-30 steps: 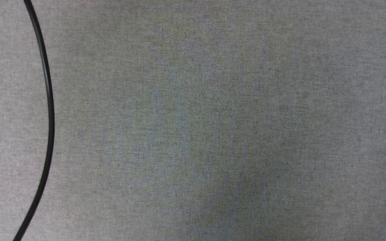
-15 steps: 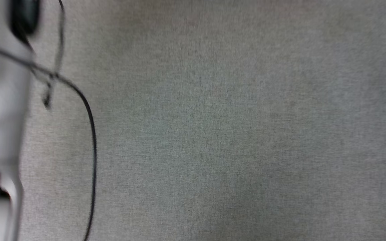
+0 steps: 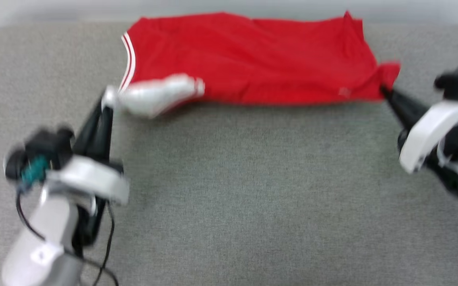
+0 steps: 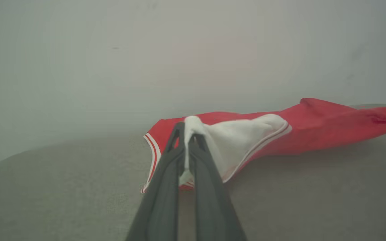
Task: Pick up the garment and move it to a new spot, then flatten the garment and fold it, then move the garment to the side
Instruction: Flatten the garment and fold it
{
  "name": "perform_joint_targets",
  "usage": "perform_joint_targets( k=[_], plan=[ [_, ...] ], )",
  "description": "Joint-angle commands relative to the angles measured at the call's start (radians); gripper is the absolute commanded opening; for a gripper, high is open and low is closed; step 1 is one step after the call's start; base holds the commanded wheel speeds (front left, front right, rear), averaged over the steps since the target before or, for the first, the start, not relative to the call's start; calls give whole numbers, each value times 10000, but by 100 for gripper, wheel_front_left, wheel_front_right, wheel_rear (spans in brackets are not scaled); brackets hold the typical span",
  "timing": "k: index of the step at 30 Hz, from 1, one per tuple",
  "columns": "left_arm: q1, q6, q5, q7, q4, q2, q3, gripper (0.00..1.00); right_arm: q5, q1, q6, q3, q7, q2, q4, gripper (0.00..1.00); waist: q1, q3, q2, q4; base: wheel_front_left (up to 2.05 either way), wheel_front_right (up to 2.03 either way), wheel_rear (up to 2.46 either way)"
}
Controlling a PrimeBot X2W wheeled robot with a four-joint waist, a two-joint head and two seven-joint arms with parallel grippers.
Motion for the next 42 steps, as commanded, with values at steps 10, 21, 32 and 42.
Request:
perform_joint_targets(
  k=[10, 21, 32, 42],
  plan=[
    [3991, 665, -885, 343, -1220, 84, 1, 0, 336, 3204, -15, -139, 97, -464, -996, 0, 3, -1587, 0, -5, 0, 0, 0],
    [6578, 974, -1615, 719, -1683, -79, -231, 0, 326, 5890, -15, -961, 373, -778, -1850, 0, 3, -2543, 0, 67, 0, 0, 0],
    [7986, 917, -2235, 1393, -1982, -43, -585, 0, -148, 8477, -16, -2440, 1037, -931, -3097, 0, 3, -3072, 0, 188, 0, 0, 0],
    [6644, 683, -1574, 1346, -1876, 335, -687, 0, -858, 8962, -15, -3891, 1355, -110, -3973, 0, 3, -3000, 0, 199, 0, 0, 0]
  ],
)
